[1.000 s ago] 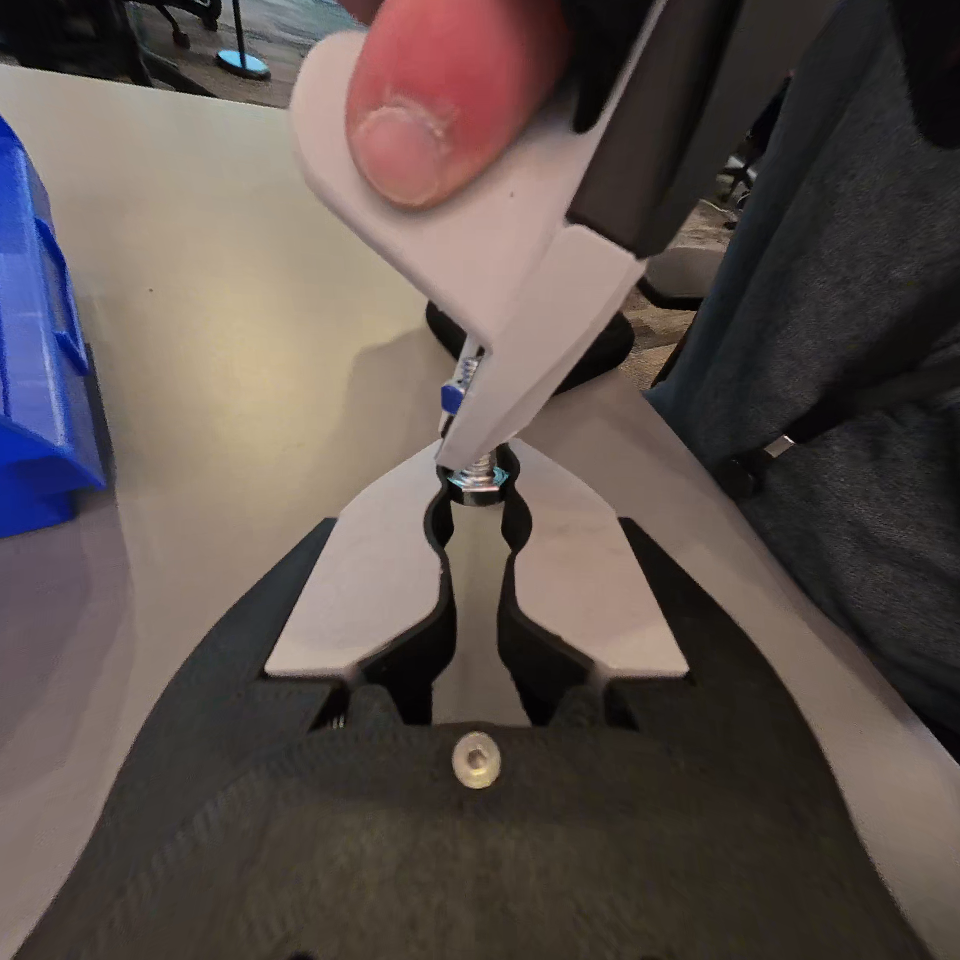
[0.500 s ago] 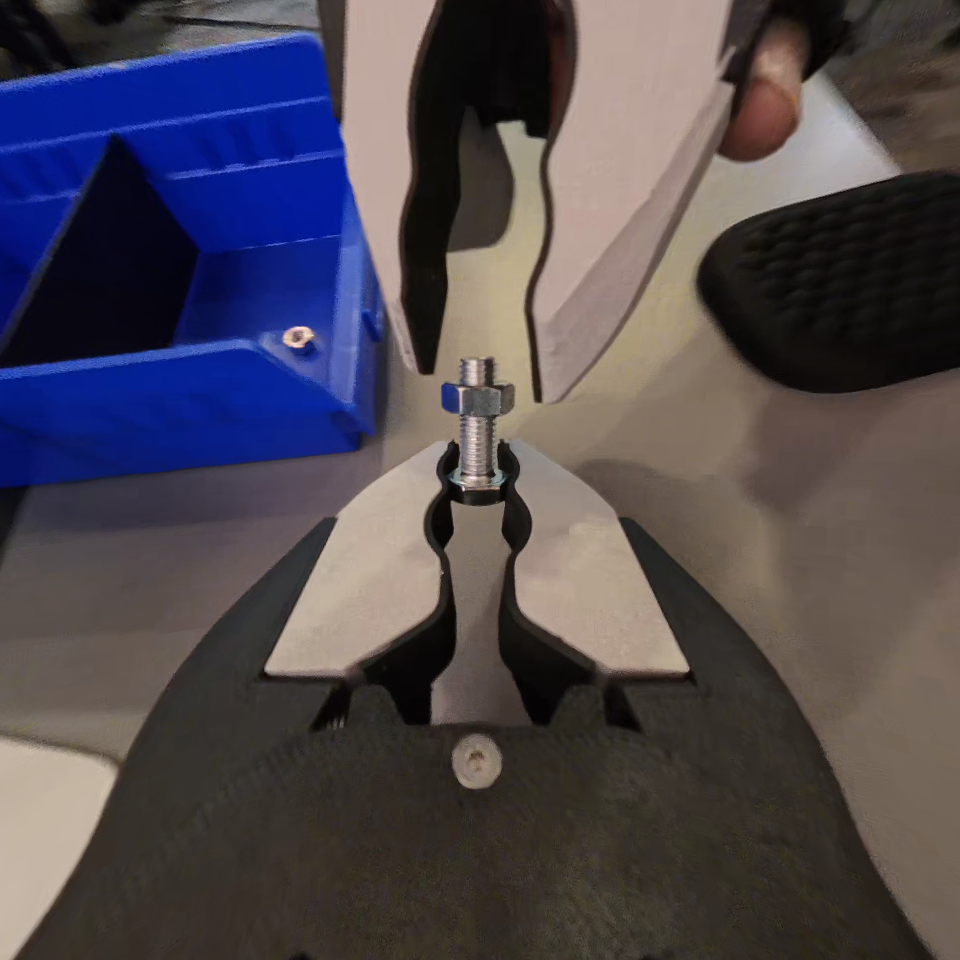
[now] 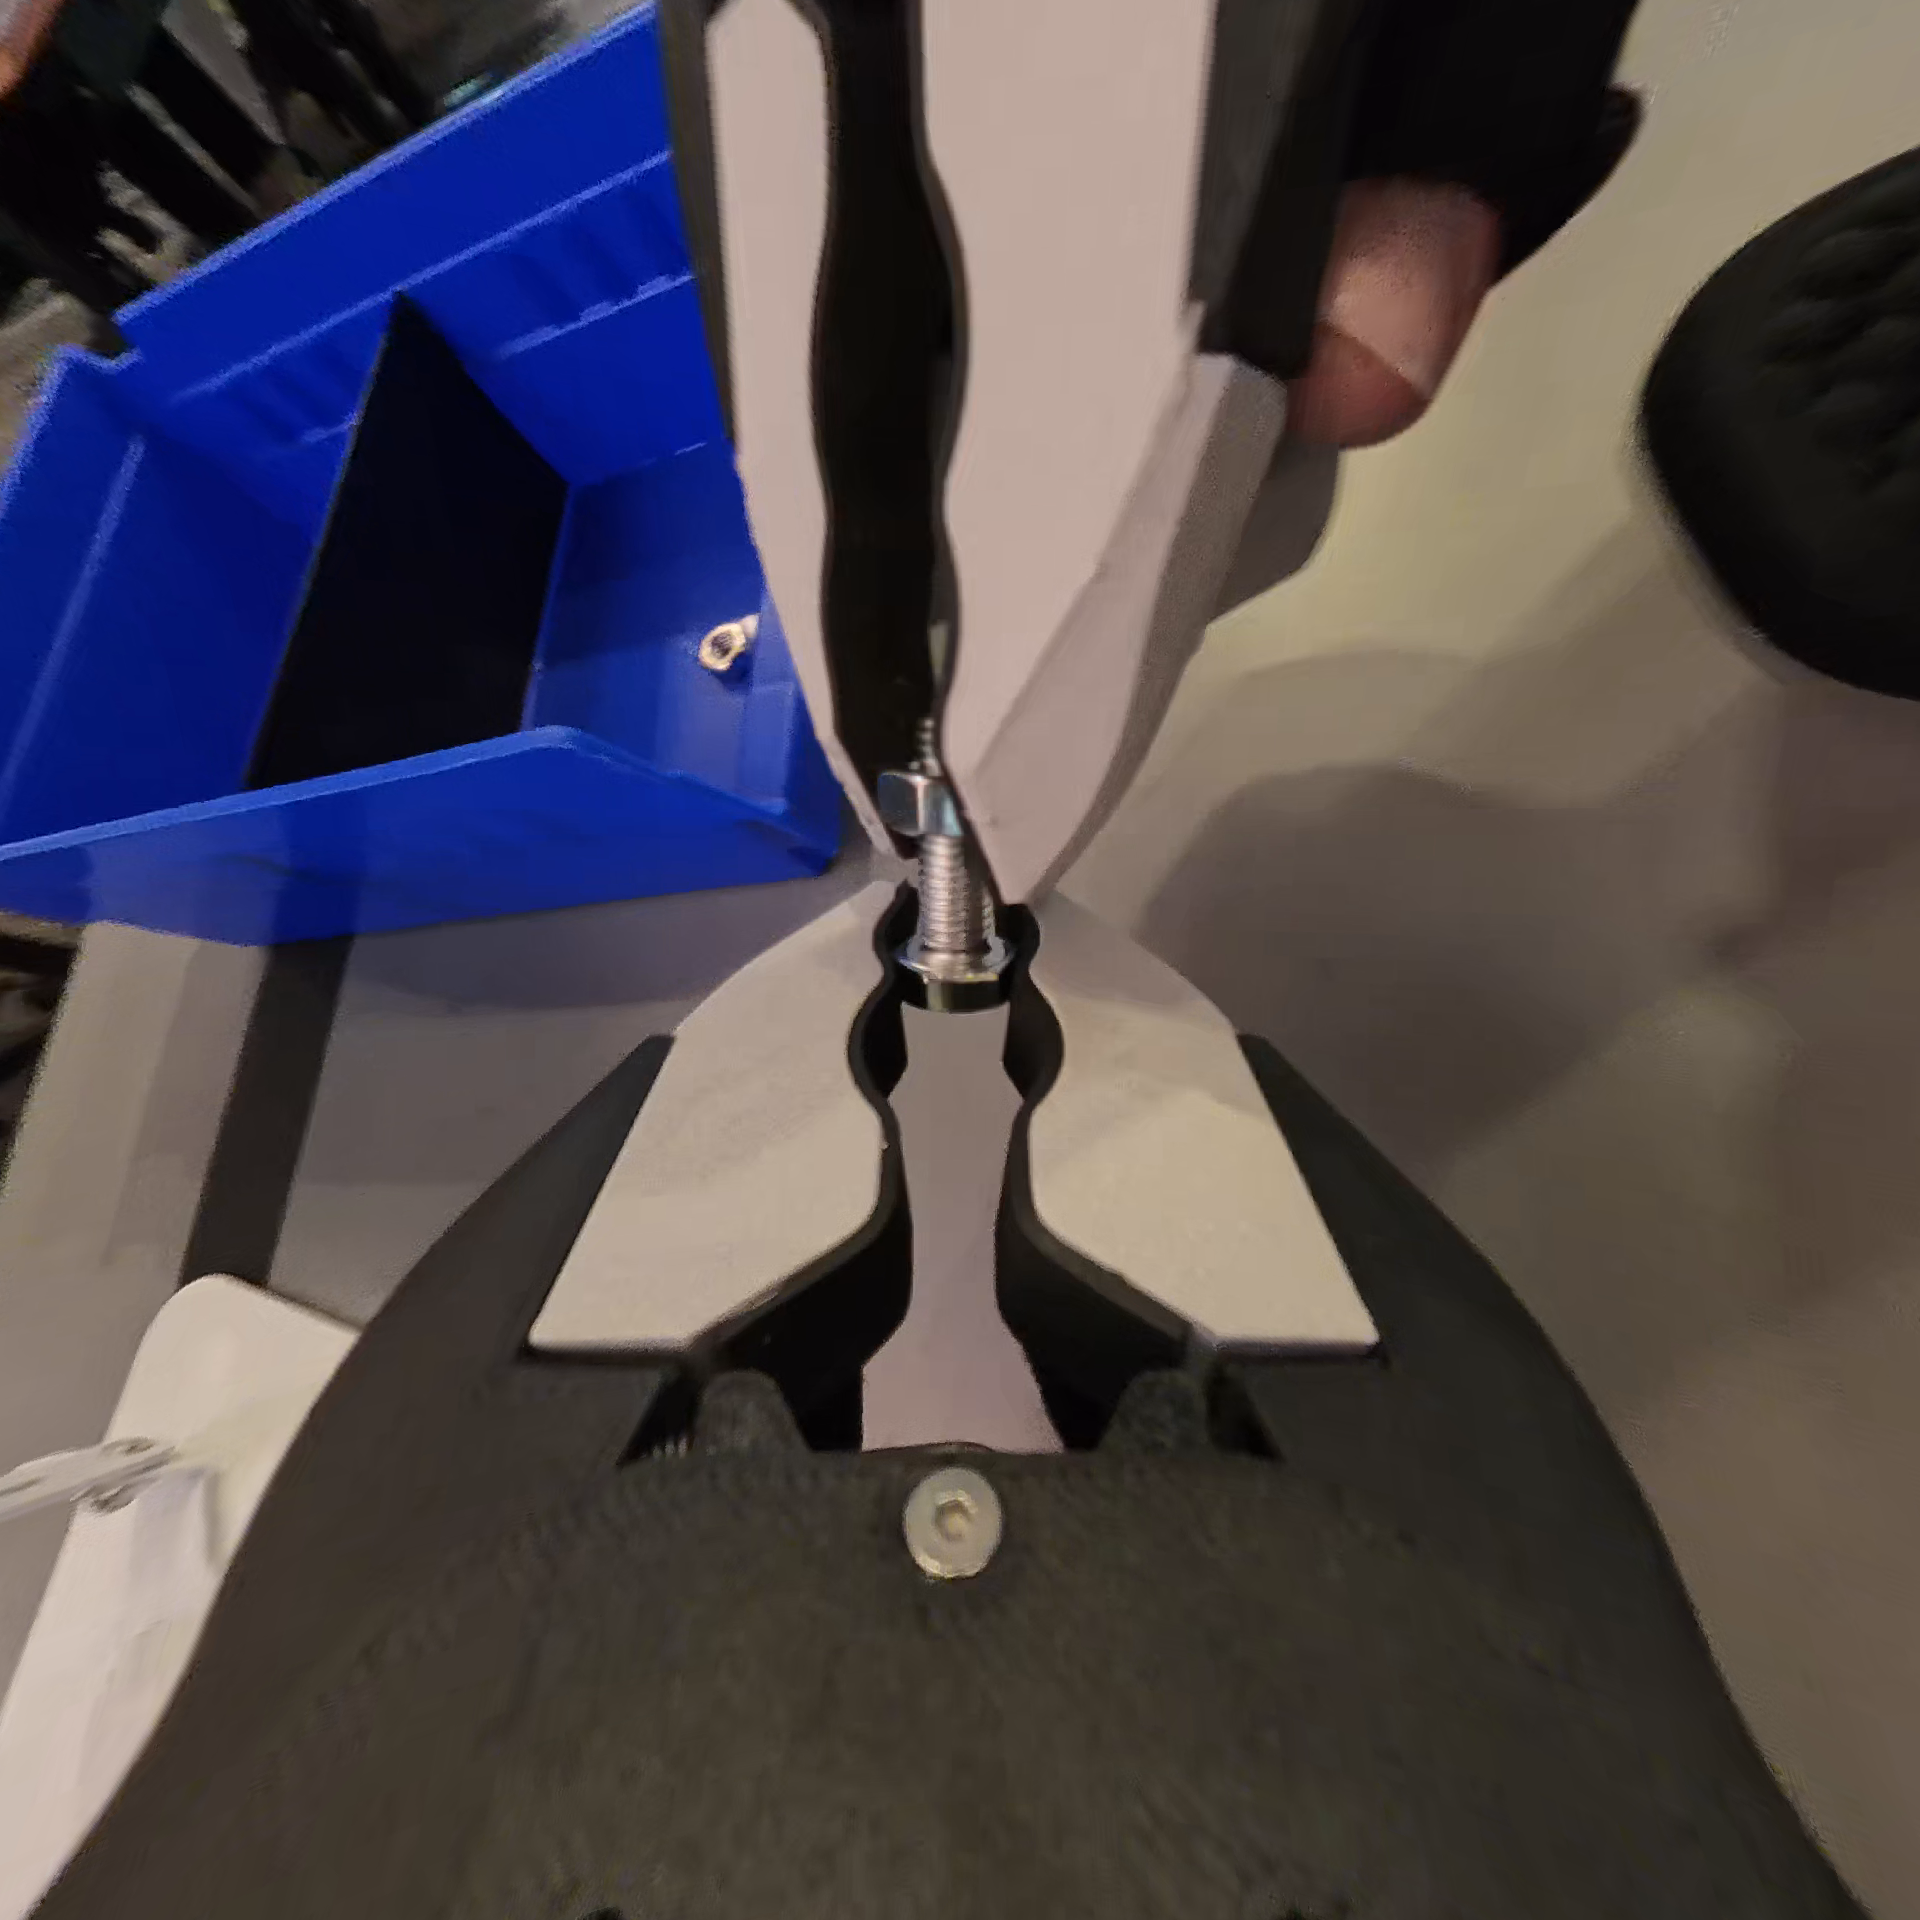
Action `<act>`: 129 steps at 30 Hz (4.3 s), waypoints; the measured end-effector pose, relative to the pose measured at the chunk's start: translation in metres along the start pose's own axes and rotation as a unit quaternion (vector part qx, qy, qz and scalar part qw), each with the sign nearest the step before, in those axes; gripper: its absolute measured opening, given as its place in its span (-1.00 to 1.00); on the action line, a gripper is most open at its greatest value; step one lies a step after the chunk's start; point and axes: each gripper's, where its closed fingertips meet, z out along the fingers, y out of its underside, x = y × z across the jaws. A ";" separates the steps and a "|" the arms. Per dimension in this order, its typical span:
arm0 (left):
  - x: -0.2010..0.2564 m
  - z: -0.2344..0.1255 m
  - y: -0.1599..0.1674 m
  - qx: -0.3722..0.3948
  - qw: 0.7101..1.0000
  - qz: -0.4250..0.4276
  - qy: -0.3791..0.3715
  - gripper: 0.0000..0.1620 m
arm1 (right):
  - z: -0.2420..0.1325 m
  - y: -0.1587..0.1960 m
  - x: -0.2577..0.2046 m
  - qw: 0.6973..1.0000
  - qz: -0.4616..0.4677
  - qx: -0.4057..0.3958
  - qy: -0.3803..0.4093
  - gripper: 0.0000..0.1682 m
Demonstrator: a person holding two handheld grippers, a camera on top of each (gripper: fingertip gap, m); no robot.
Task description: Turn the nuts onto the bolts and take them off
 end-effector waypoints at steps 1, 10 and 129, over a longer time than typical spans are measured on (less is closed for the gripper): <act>0.004 -0.001 -0.002 0.013 1.000 -0.011 0.024 -0.82 | -0.001 0.001 -0.002 0.998 -0.056 -0.016 0.006 -0.77; 0.066 -0.021 -0.009 0.103 0.926 -0.111 0.345 -0.82 | 0.000 0.017 -0.024 0.727 -0.649 -0.216 0.059 -0.77; -0.010 0.006 -0.002 -0.021 0.991 0.061 -0.113 -0.82 | -0.003 0.005 0.008 0.987 0.141 0.074 -0.025 -0.76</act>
